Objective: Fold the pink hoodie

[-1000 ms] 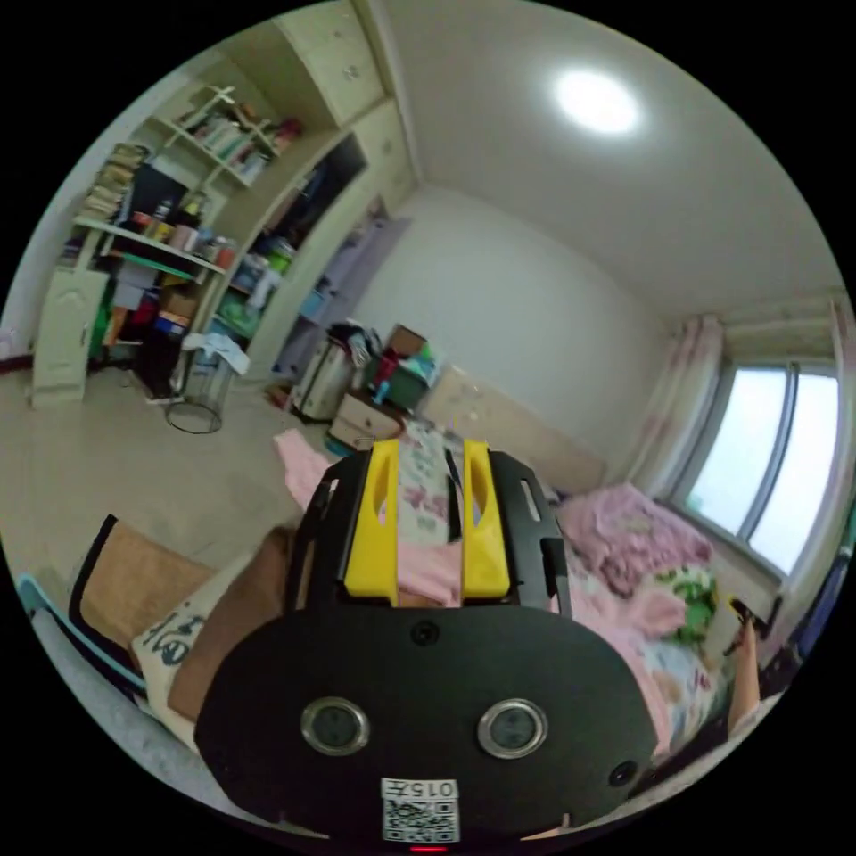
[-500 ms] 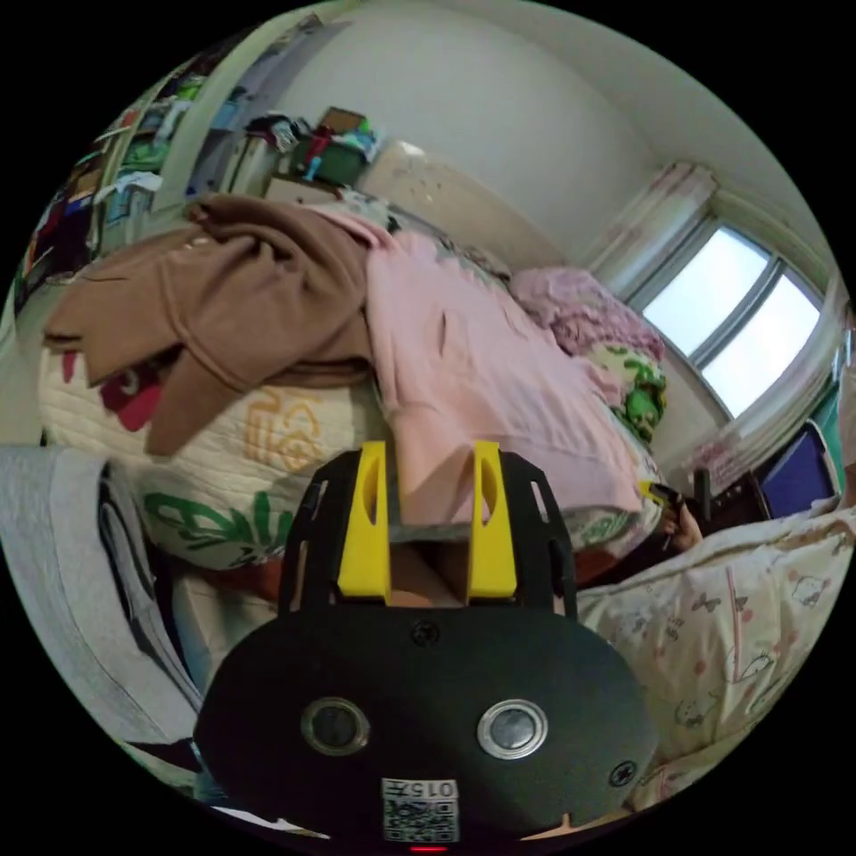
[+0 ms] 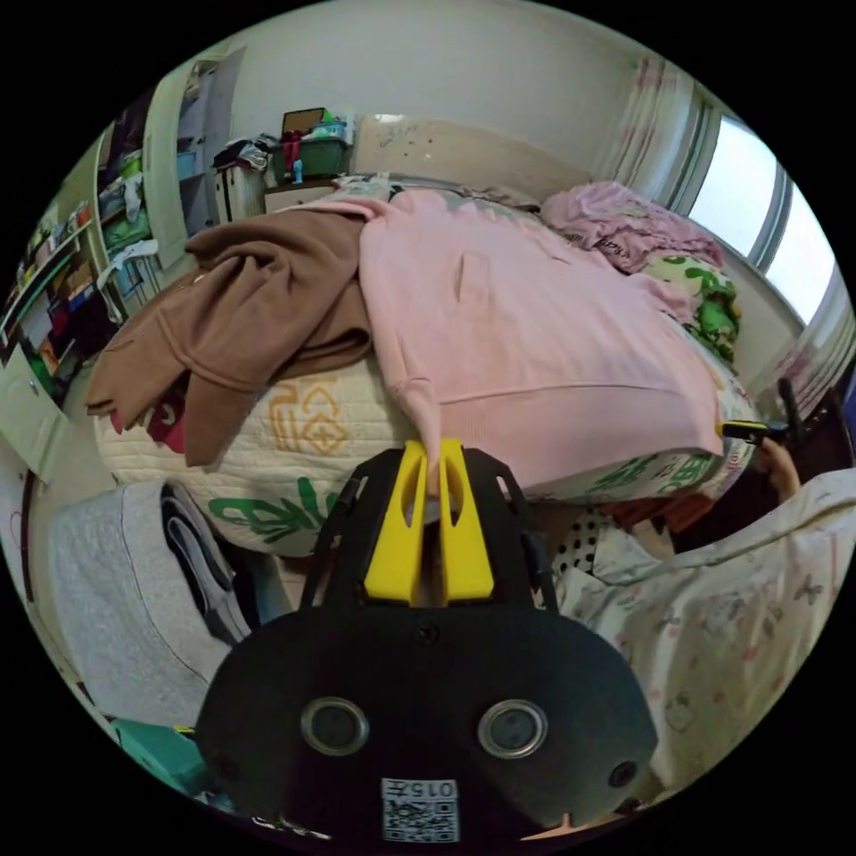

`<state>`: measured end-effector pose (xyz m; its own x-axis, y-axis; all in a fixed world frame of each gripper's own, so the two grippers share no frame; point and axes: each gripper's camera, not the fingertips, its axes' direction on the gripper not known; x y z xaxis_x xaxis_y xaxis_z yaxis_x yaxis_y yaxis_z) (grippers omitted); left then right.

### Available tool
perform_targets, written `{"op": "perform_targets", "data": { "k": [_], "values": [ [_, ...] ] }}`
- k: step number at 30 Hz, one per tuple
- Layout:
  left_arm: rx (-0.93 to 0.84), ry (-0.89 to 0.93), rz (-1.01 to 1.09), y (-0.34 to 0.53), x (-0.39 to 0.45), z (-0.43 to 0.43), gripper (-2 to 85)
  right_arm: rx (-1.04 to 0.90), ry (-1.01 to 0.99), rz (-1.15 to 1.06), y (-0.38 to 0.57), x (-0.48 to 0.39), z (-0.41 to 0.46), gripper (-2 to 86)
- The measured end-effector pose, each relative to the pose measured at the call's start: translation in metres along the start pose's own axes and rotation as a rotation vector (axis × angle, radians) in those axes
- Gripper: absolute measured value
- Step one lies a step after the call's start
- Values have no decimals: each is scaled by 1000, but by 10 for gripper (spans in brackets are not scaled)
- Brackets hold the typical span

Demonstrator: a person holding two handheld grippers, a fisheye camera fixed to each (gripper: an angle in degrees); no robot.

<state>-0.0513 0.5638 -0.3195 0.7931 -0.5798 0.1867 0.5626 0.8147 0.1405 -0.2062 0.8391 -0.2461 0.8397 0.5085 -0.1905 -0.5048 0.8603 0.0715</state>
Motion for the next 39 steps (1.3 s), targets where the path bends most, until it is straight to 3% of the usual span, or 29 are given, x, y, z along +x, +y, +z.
{"op": "perform_targets", "data": {
  "k": [7, 12, 19, 25, 31, 39],
  "values": [
    [-41, -6, 64, -32, 29, -30, 15, -24, 46, -64, 6, -4, 32, 9],
    [61, 31, 54, -54, 32, -109, 43, -5, 56, -63, 17, -1, 54, 10],
    [571, -29, 147, -120, 98, -232, 20, -37, 19, -60, 23, 13, 89, 11],
    [489, 160, 363, -251, 204, -185, 48, -5, 49, -37, 39, 12, 122, 12],
    [411, 131, 499, -369, 309, -95, 62, 48, 114, -5, 60, 3, 155, 12],
    [203, 97, 384, -504, 358, 20, 86, 7, 222, -42, 72, -15, 196, 12]
  ]
}}
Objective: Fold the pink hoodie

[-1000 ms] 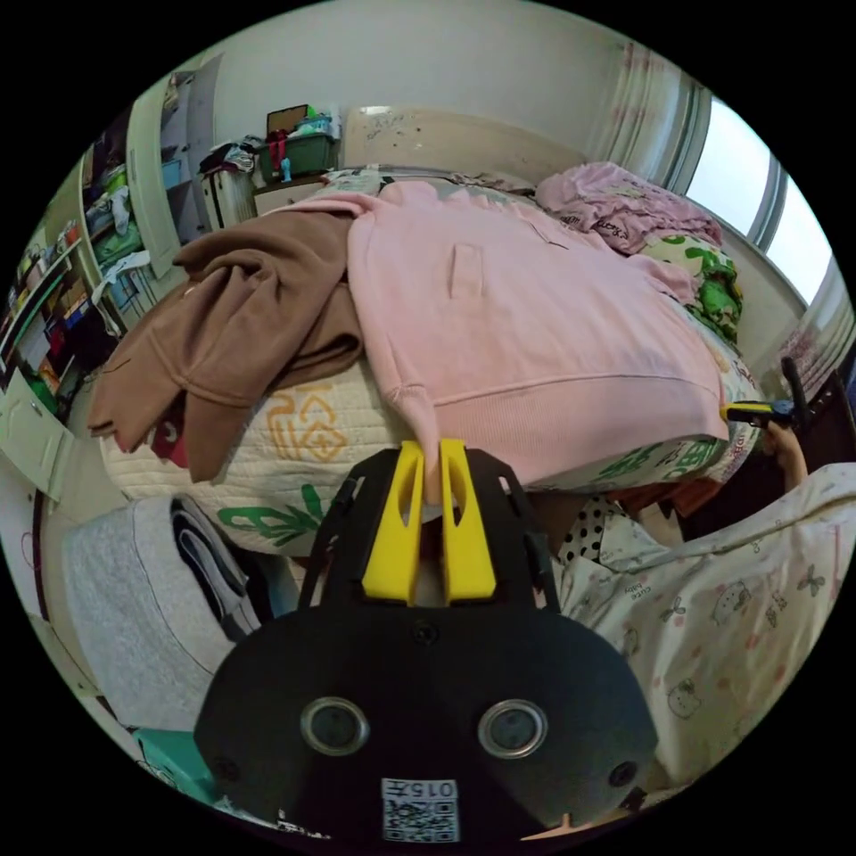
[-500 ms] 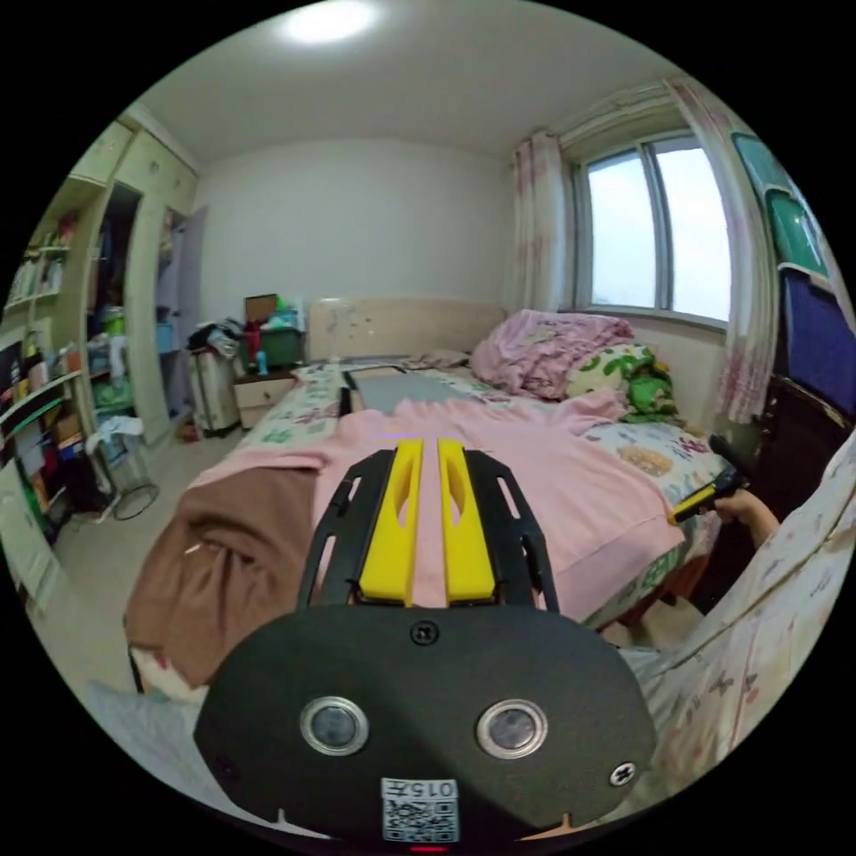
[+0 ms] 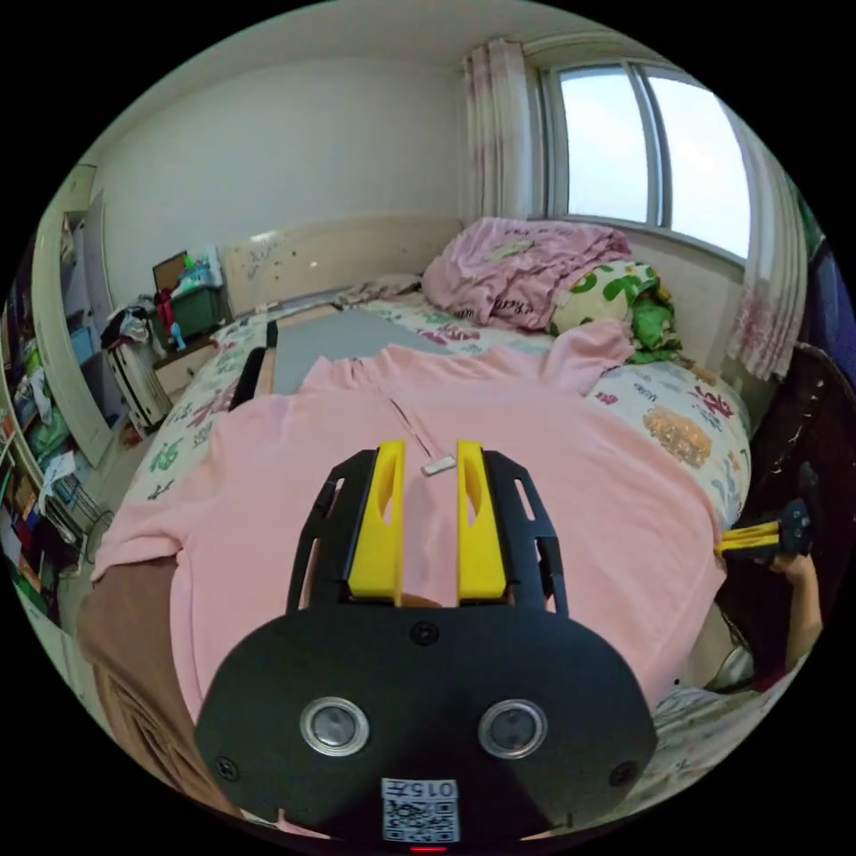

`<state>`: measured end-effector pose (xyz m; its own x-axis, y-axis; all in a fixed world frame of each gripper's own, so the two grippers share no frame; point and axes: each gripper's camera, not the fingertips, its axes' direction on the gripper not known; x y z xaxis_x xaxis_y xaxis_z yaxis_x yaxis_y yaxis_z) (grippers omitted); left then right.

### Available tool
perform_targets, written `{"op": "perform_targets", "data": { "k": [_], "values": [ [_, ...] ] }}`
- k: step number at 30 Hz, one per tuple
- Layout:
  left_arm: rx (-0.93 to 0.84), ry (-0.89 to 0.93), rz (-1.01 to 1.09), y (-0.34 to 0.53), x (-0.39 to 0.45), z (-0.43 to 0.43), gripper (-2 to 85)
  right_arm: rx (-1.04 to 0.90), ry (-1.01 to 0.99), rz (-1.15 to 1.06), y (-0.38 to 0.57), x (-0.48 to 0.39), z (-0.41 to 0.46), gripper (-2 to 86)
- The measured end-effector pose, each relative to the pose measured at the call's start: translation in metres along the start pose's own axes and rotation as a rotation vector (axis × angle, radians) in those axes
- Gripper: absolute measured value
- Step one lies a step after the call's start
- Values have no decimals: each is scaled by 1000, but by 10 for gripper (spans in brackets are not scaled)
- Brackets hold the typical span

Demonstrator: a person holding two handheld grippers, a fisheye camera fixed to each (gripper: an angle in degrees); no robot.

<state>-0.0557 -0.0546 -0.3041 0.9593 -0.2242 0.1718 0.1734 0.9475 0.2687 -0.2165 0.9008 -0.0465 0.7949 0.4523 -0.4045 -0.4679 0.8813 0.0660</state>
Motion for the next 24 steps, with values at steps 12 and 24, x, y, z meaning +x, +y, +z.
{"op": "perform_targets", "data": {
  "k": [12, 24],
  "values": [
    [-323, 45, -22, -61, 0, 122, 88, -56, 41, -23, 26, -21, 25, 12],
    [-325, 17, -3, -102, -2, 128, 88, 83, -119, 107, 106, -8, -7, 29]
  ]
}}
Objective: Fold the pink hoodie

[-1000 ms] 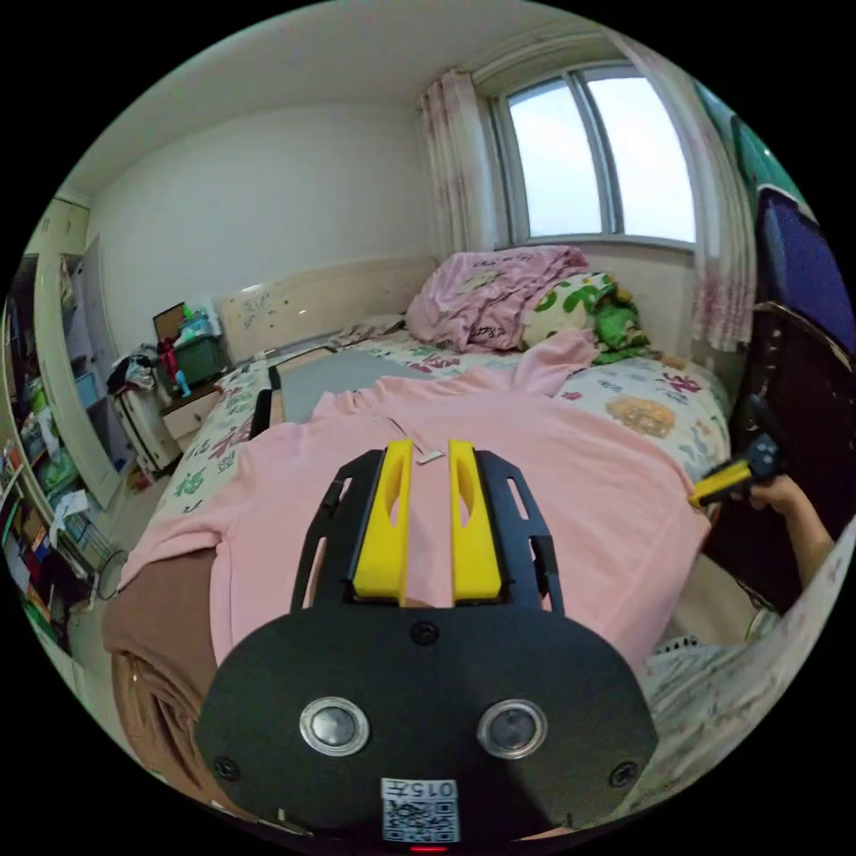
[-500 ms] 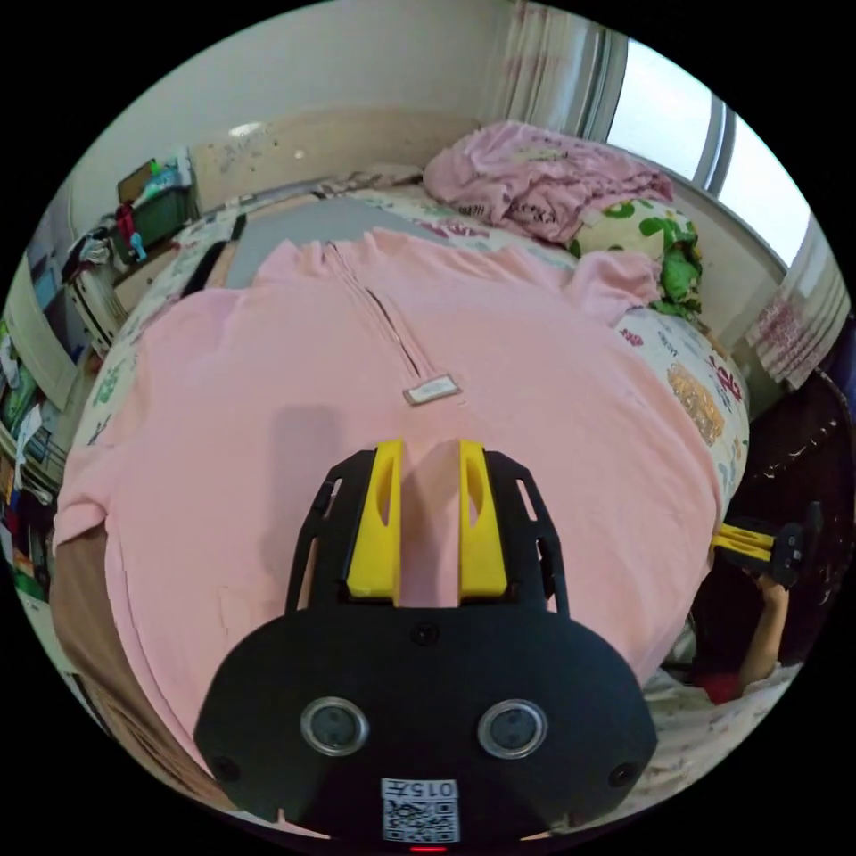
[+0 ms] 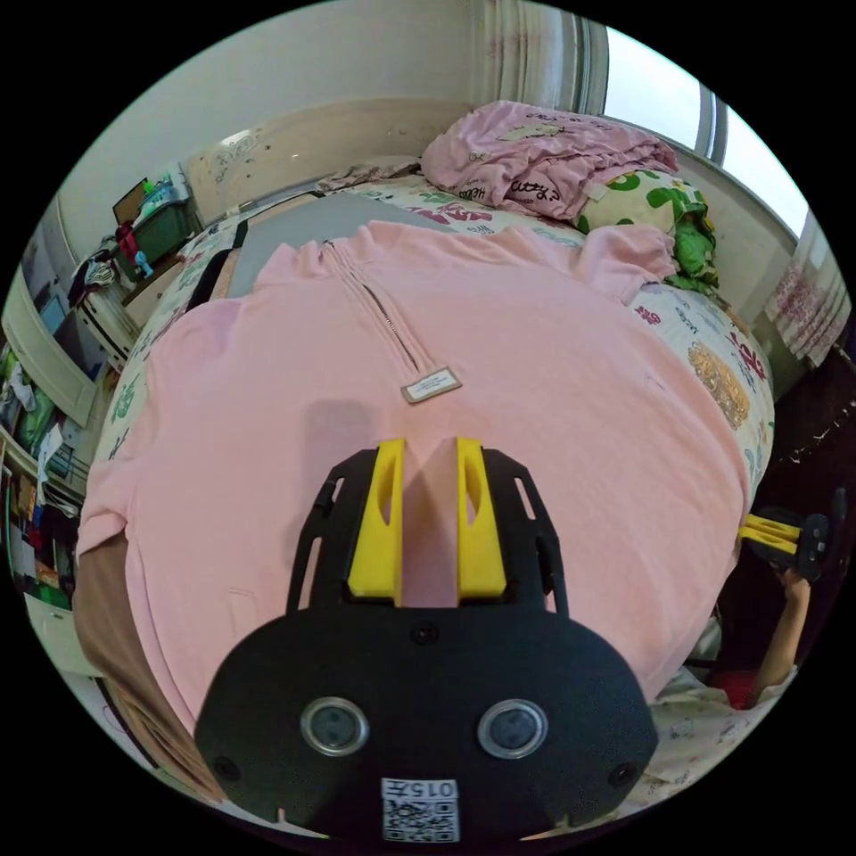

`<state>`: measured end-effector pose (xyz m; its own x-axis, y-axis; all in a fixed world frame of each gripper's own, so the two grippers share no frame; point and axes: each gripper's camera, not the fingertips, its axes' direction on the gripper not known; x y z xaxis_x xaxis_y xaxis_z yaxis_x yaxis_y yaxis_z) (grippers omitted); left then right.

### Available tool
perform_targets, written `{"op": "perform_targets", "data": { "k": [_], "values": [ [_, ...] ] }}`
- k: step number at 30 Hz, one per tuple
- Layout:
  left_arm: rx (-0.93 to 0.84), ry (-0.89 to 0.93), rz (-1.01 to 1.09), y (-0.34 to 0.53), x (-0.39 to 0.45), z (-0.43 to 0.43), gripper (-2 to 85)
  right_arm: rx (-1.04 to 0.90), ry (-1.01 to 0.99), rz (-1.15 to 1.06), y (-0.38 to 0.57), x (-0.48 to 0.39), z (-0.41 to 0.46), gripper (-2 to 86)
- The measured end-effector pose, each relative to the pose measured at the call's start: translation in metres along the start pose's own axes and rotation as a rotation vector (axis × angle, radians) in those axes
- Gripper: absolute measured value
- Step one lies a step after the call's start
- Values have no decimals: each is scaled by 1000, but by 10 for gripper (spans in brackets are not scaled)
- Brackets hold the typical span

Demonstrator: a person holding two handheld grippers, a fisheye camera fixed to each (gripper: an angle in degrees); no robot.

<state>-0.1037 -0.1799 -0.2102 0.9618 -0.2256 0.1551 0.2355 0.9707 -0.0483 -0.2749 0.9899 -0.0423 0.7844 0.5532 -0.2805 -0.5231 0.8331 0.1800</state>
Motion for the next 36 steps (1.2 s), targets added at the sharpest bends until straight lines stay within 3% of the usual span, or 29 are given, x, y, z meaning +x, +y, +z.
{"op": "perform_targets", "data": {
  "k": [3, 5, 8, 11, 13, 15, 17, 19, 22, 27, 36],
  "values": [
    [0, 9, -5, -7, -5, -3, 88, 60, -155, 102, 44, 26, -32, 60],
    [0, -14, 7, -11, -2, -6, 88, 88, -144, 184, 72, 38, -57, 69],
    [1, -26, 14, -16, -2, -10, 88, 318, -51, 344, 117, 40, -130, 38],
    [-2, 13, -8, -20, -13, -13, 87, 727, -75, 395, 157, 8, -231, 9],
    [-1, 28, -16, -22, -18, -16, 86, 1134, -108, 288, 194, -37, -311, 1],
    [-1, 19, -11, -23, -18, -18, 86, 1377, -140, 261, 220, -64, -360, -2],
    [-1, 0, 0, -25, -15, -22, 86, 1557, -243, 253, 240, -81, -396, -3],
    [-1, 12, -5, -26, -19, -25, 87, 1775, -508, 156, 263, -93, -428, -4],
    [-1, 29, -14, -27, -25, -29, 87, 1930, -691, 73, 279, -113, -463, -5],
    [-1, -11, 5, -29, -18, -37, 87, 2087, -786, 14, 289, -139, -505, -6],
    [-3, 32, -15, -31, -27, -50, 87, 2167, -760, 21, 244, -136, -583, -6]
  ]
}}
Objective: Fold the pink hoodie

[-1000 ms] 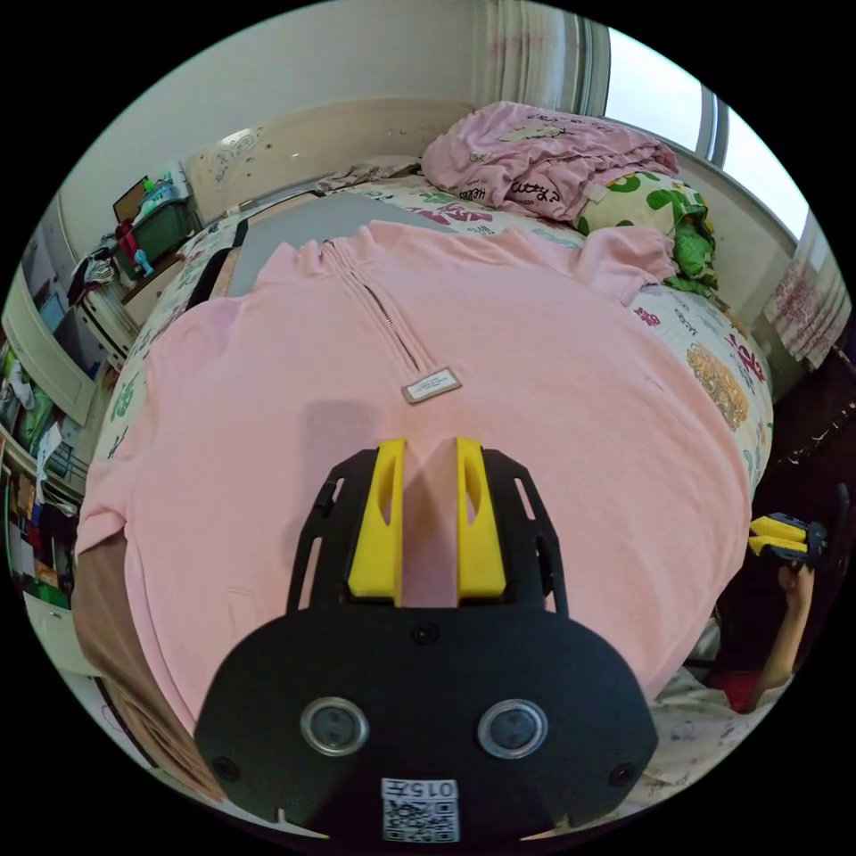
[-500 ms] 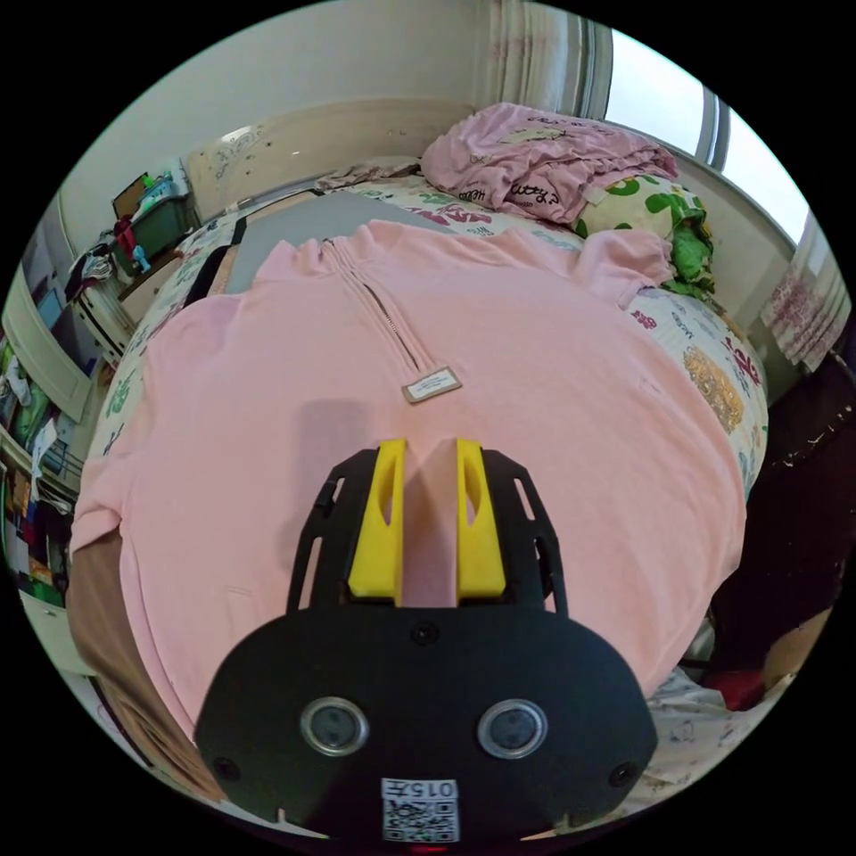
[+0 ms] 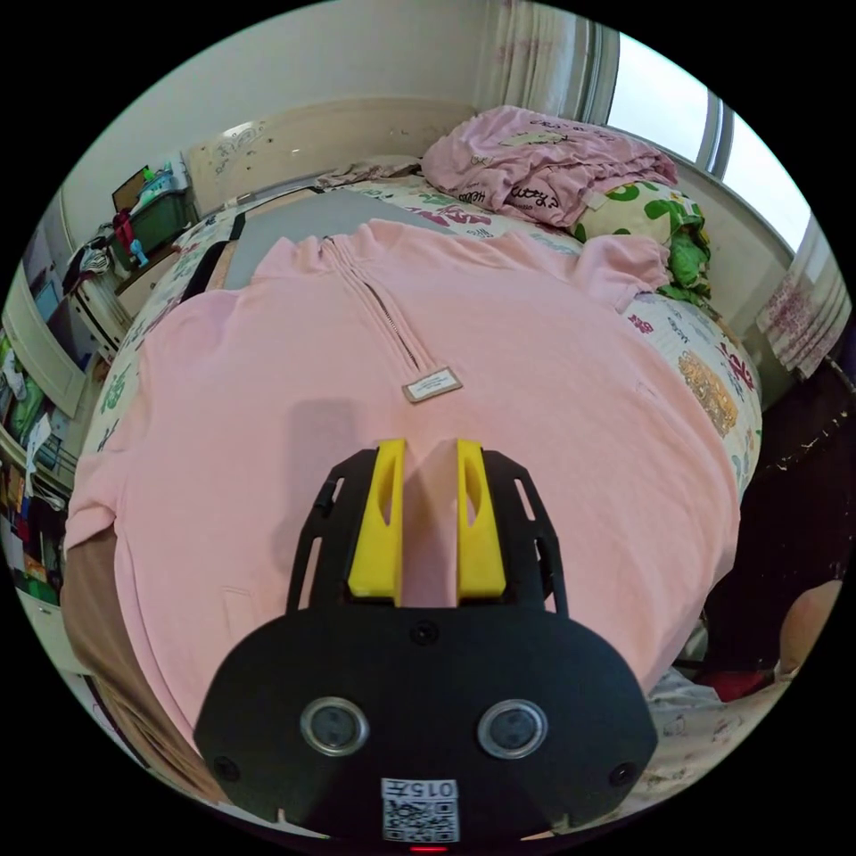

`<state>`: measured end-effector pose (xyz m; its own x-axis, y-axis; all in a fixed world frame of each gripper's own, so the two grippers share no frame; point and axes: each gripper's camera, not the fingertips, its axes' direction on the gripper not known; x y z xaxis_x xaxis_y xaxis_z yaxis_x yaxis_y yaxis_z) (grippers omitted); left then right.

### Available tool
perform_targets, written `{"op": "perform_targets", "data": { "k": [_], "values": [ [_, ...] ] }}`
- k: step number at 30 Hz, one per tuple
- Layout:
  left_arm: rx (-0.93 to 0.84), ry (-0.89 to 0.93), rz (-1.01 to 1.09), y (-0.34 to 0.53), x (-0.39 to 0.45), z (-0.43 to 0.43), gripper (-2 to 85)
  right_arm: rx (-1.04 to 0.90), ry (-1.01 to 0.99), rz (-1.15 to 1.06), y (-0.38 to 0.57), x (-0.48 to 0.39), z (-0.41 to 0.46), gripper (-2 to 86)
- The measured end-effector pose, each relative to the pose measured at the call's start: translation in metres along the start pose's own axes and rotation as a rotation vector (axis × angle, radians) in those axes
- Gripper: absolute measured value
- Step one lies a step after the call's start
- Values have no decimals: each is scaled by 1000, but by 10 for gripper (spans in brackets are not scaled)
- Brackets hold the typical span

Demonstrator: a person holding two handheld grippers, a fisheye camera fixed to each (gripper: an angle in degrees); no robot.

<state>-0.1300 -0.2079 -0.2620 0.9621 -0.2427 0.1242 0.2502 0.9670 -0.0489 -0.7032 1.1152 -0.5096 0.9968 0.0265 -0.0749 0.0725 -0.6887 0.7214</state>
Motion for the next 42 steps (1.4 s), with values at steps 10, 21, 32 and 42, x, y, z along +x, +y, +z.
{"op": "perform_targets", "data": {
  "k": [10, 21, 32, 42],
  "values": [
    [-2, -4, 9, -1, 11, -13, 90, -213, 339, -361, 12, 166, 141, 64],
    [-3, 11, 33, 0, 31, -23, 92, -792, 1178, 413, 99, 714, 238, 137],
    [-4, 10, 33, 3, 59, -23, 93, -970, 1381, 360, 146, 855, 416, 77],
    [3, 17, 136, 13, 105, -16, 76, -951, 1428, 459, 152, 865, 494, 115]
  ]
}}
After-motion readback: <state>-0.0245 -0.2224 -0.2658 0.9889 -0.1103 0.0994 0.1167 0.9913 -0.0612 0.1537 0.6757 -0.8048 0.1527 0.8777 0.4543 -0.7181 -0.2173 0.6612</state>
